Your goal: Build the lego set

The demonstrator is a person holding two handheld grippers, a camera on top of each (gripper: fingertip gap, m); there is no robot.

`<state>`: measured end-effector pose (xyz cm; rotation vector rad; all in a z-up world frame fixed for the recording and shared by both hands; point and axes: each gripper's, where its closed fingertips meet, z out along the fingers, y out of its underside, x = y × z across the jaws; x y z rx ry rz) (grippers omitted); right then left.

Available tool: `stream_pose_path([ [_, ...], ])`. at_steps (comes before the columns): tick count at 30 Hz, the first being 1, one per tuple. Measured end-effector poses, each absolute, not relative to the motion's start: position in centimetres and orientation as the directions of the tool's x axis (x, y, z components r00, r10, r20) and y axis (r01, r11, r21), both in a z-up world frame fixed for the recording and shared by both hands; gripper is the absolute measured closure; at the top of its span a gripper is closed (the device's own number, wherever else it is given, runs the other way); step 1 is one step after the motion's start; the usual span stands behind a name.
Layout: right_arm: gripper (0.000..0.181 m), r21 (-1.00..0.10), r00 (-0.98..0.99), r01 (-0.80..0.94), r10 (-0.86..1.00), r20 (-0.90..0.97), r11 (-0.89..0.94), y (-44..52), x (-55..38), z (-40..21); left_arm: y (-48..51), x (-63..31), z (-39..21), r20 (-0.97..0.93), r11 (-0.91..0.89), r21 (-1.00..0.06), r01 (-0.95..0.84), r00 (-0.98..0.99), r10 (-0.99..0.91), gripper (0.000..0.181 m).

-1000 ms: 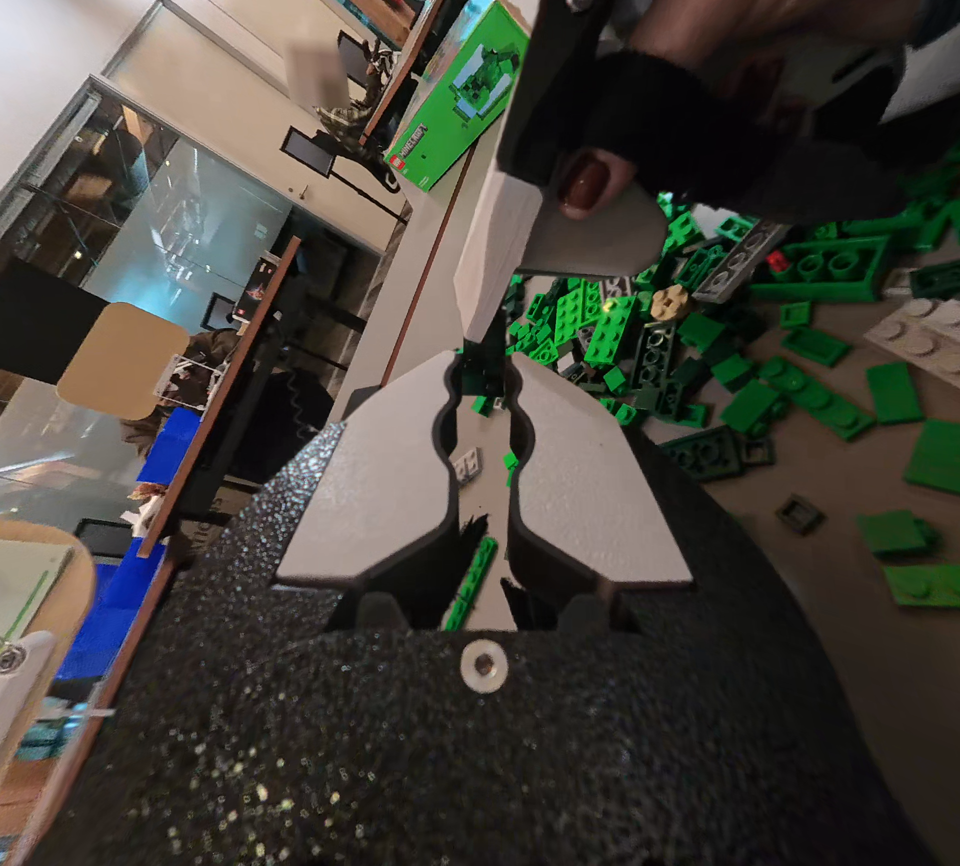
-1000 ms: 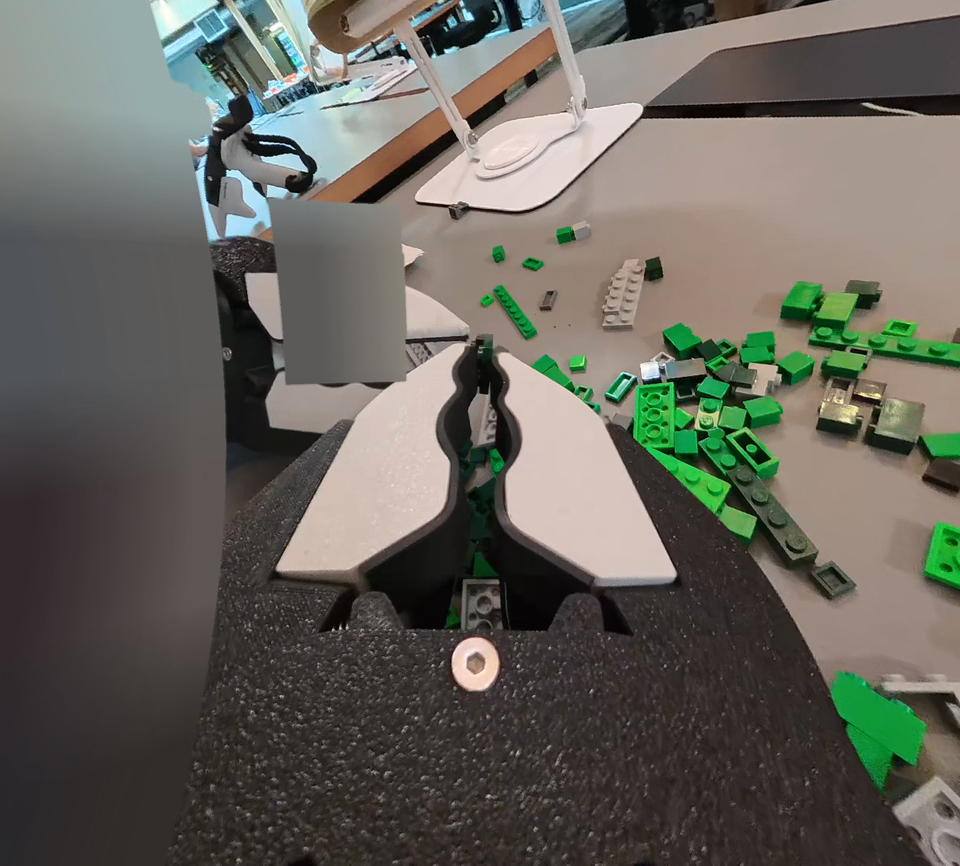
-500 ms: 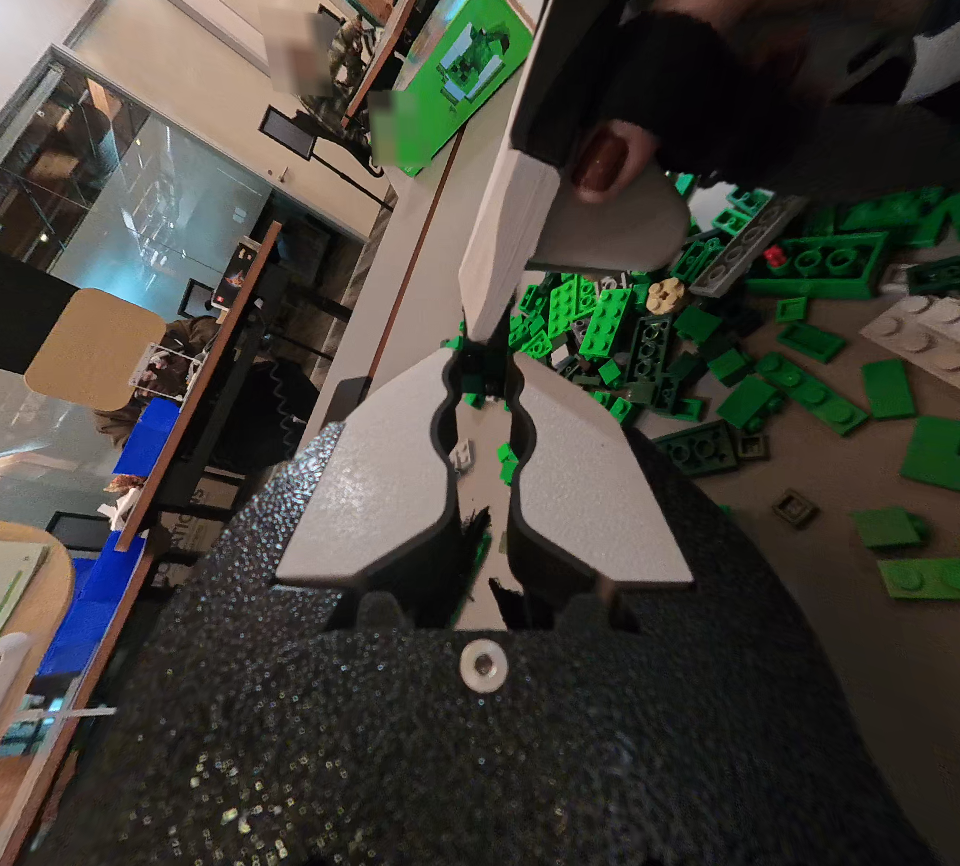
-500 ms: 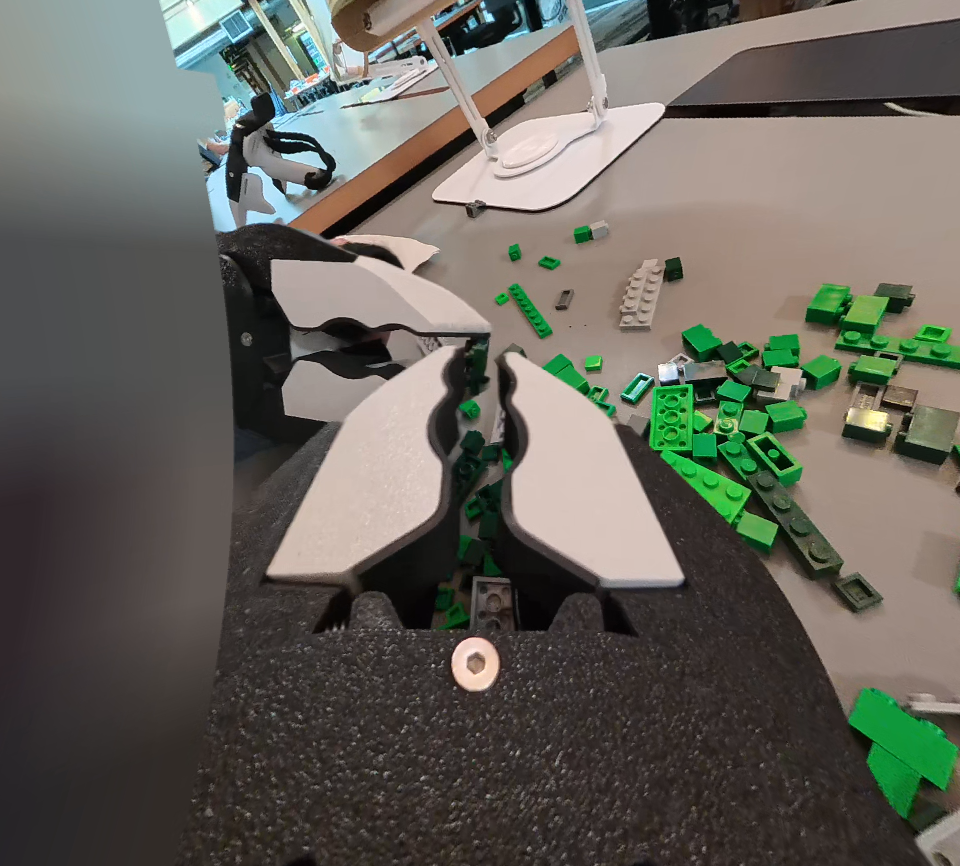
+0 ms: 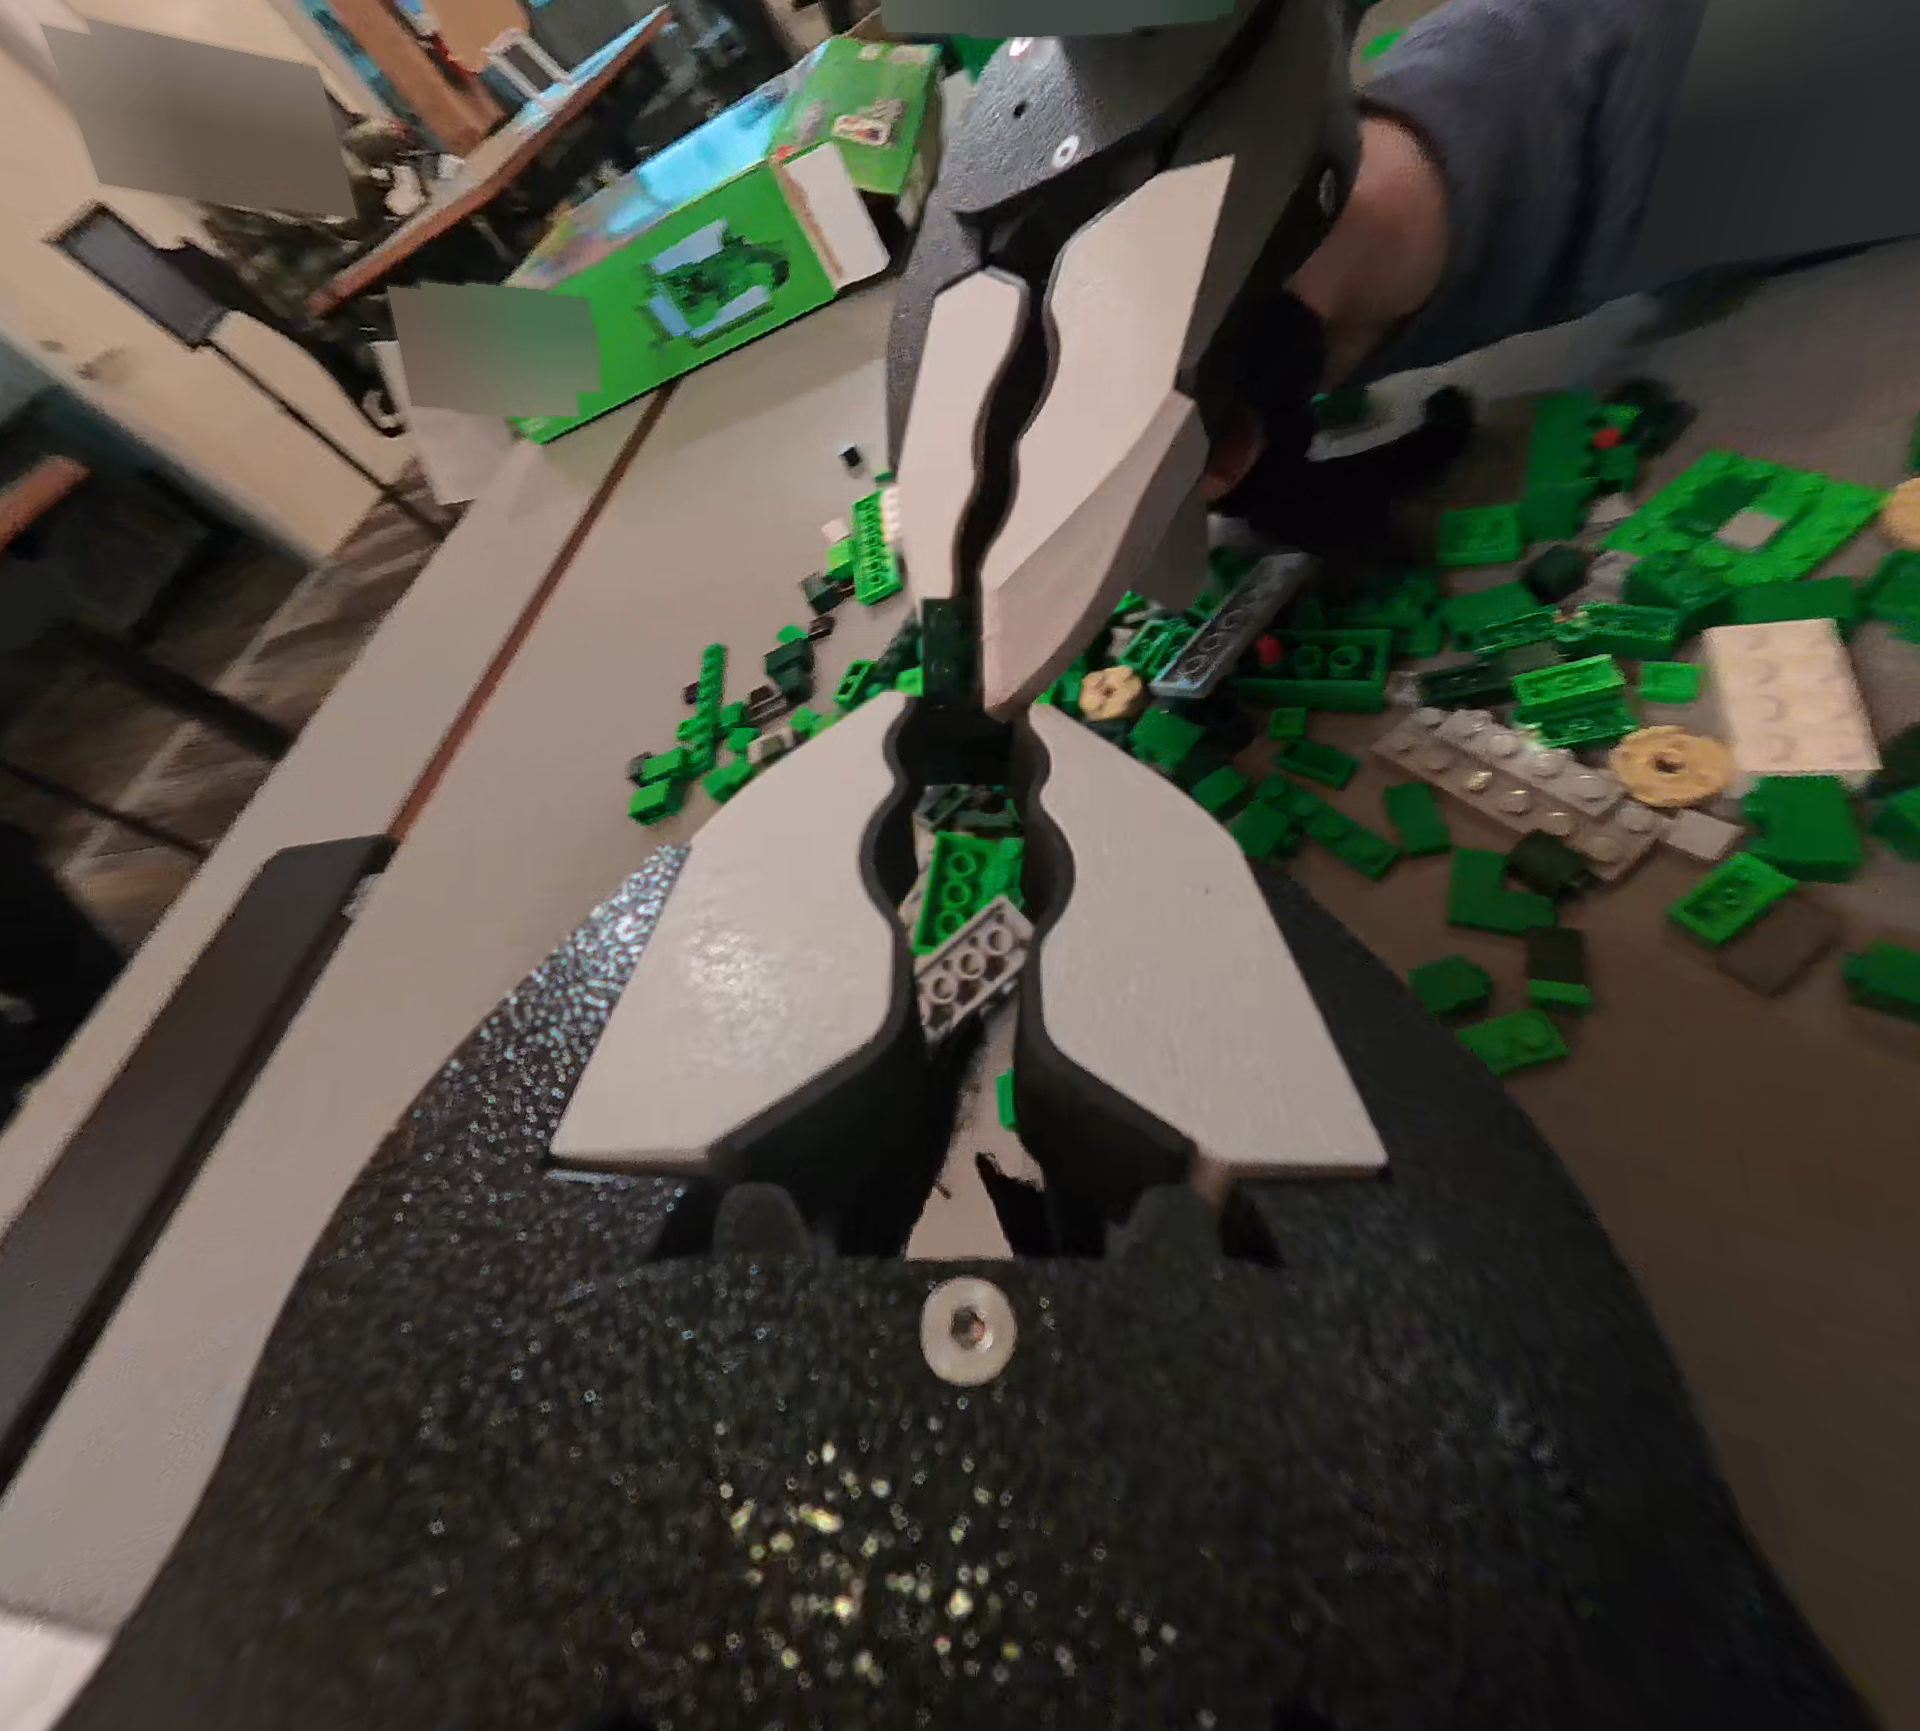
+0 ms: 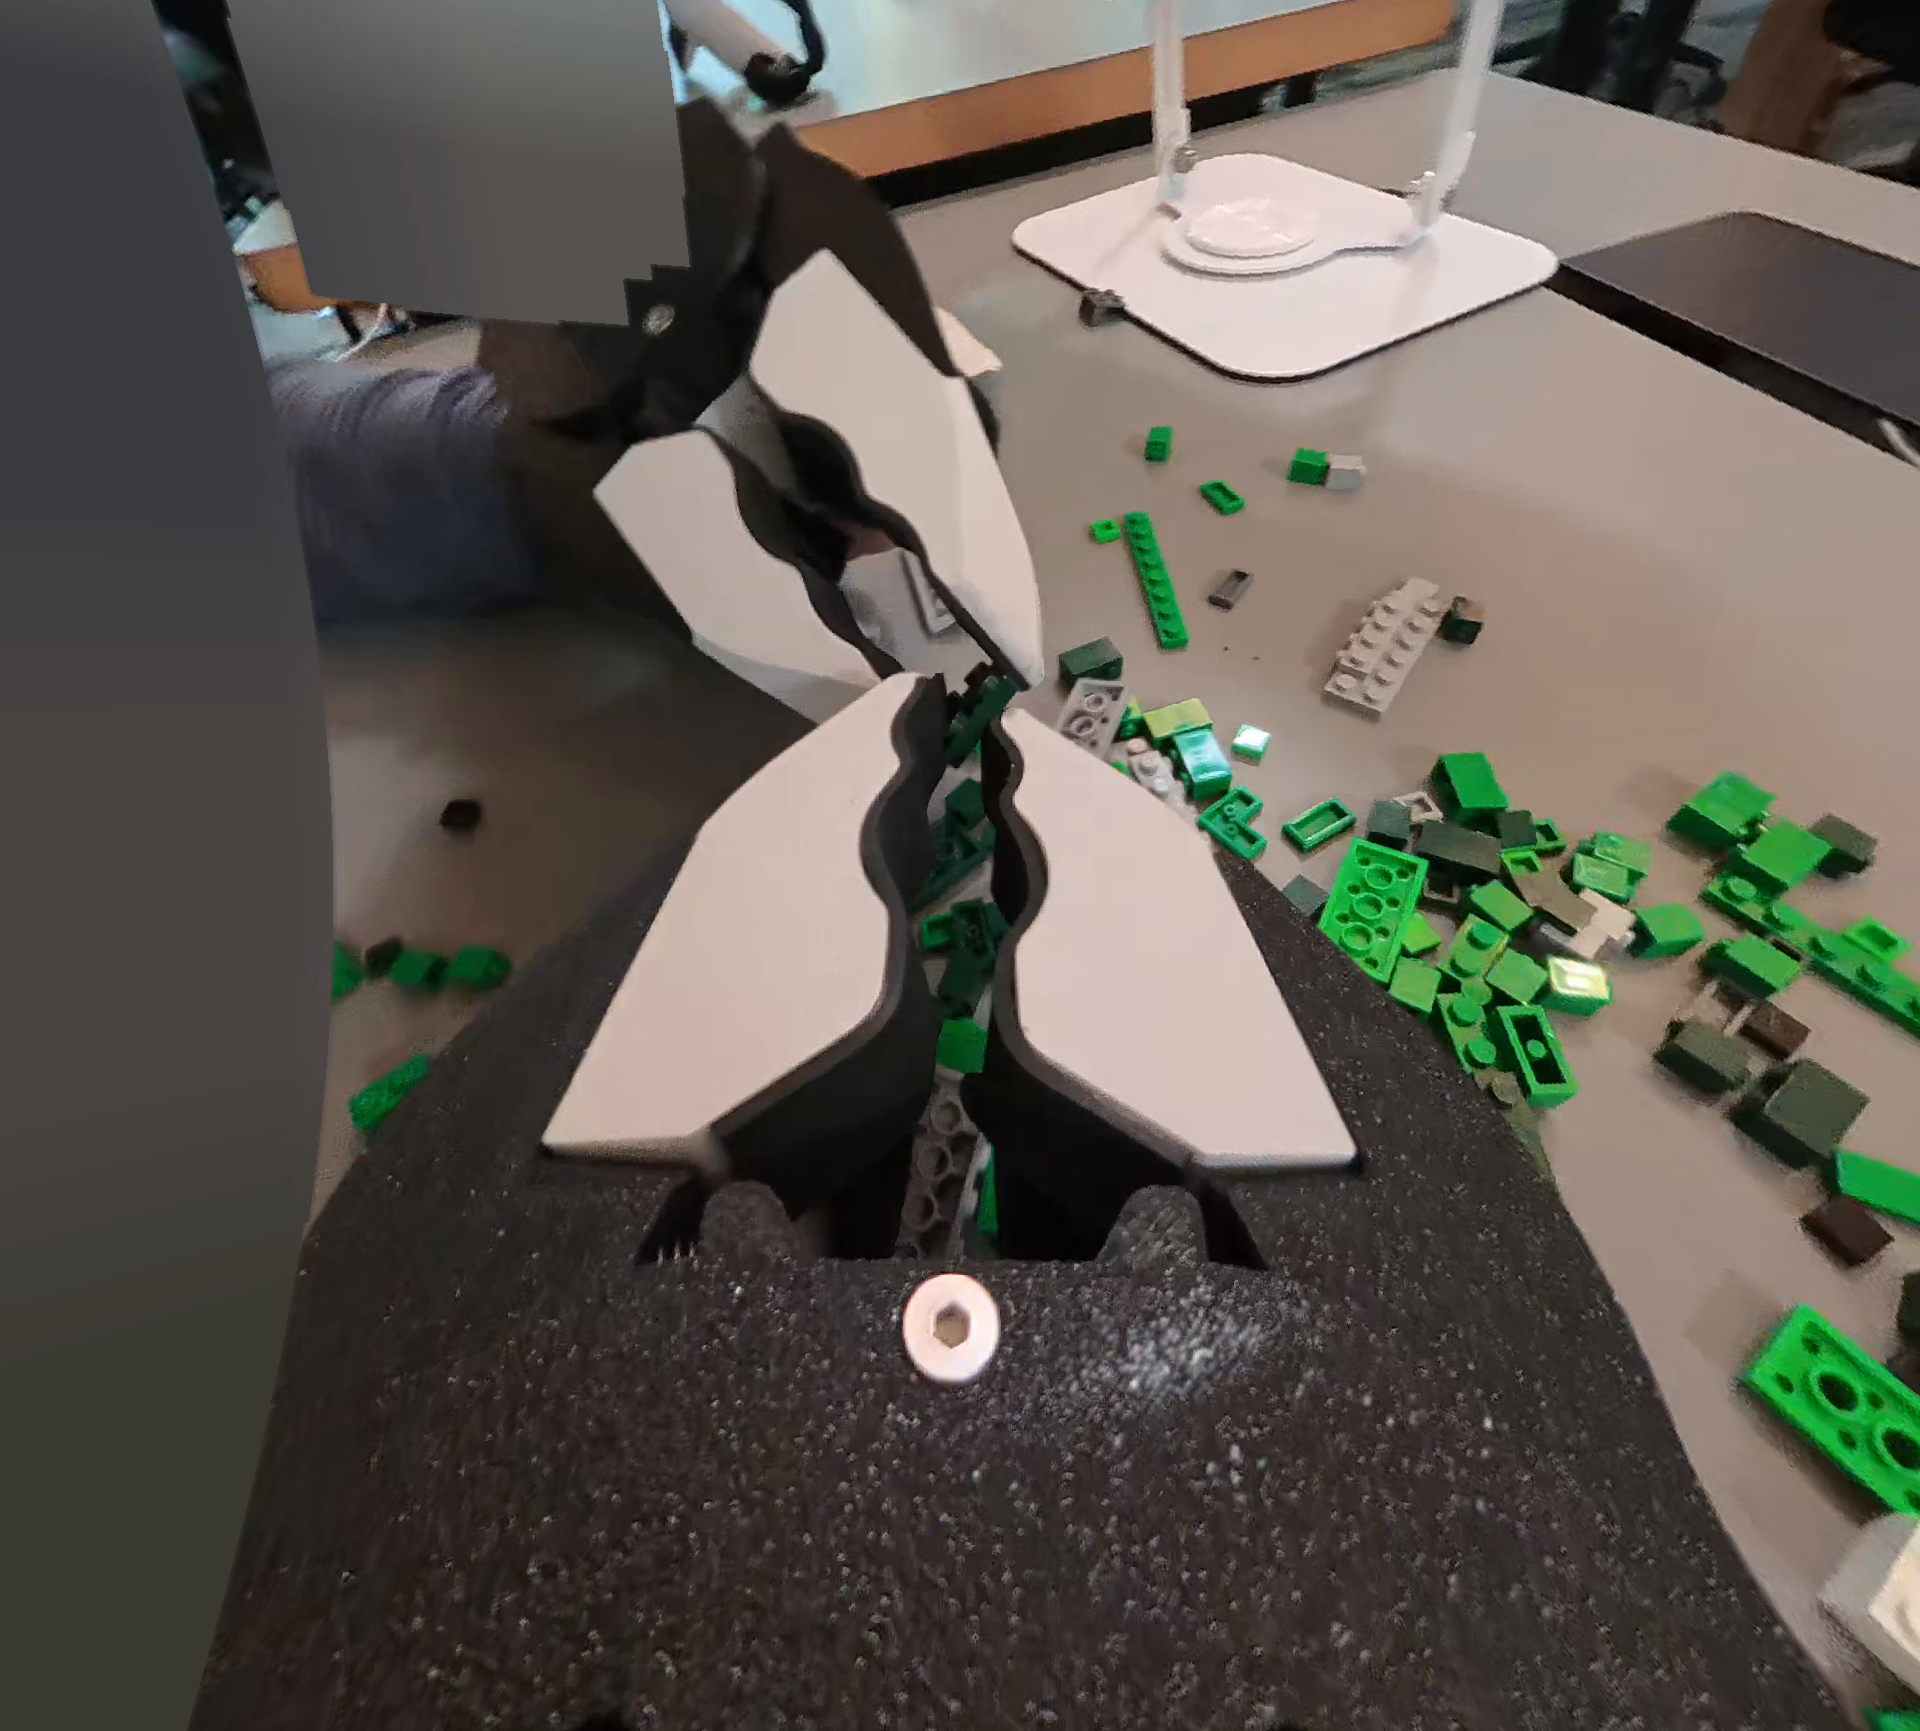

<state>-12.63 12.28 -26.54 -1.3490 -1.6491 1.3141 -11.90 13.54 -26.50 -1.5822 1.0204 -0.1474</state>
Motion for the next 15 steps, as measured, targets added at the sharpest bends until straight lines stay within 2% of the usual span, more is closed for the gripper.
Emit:
stream_pose_path([
  [6, 0.173, -0.952, -0.338, 0.306, 0.937, -0.088, 0.021, 11.6, -12.3, -26.5, 12.6, -11.4, -26.5, -0.276, 0.036, -0.919, -0.392, 0.577, -0.769, 0.166],
  [15, 0.170, -0.911, -0.224, 0.248, 0.896, -0.384, -0.329, 13.3, -13.3, -25.5, 14.3, -12.6, -26.2, -0.472, 0.062, -0.836, -0.545, 0.655, -0.590, 0.166],
])
